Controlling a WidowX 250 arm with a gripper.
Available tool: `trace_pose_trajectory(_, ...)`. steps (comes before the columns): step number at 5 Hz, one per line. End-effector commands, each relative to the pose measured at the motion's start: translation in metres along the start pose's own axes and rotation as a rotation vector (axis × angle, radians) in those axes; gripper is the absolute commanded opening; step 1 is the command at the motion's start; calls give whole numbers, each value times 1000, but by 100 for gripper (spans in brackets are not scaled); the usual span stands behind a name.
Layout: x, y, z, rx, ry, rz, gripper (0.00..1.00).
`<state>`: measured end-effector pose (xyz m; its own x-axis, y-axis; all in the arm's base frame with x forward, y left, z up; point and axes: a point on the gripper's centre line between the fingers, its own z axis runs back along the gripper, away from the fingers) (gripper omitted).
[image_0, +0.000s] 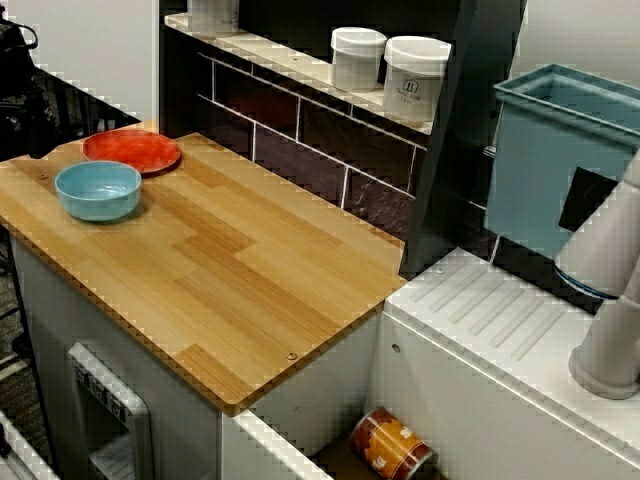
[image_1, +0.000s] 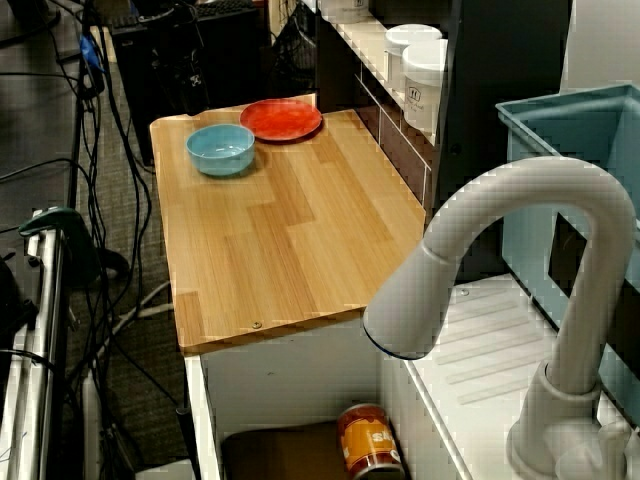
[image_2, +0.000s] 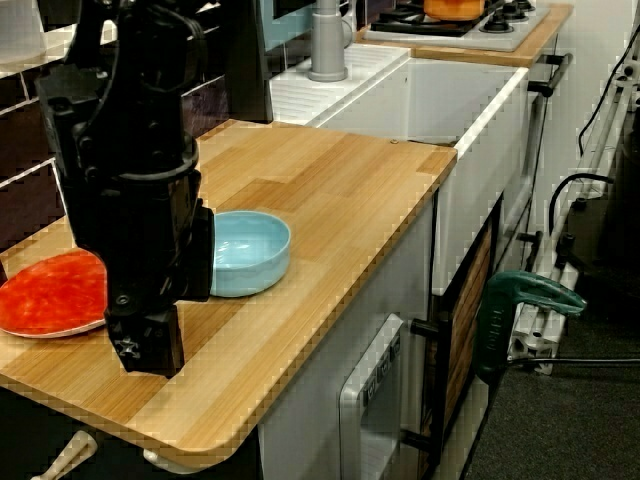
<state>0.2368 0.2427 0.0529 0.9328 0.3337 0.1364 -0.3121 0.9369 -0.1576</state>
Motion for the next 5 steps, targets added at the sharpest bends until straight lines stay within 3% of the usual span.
trace_pose_trajectory(1, 0, -9, -2, 43, -6, -46, 100)
trace_pose_trajectory(3, 10, -38, -8, 19, 19, -109, 100)
trace_pose_trajectory(5, -3, -66, -14, 6, 65, -197, 100)
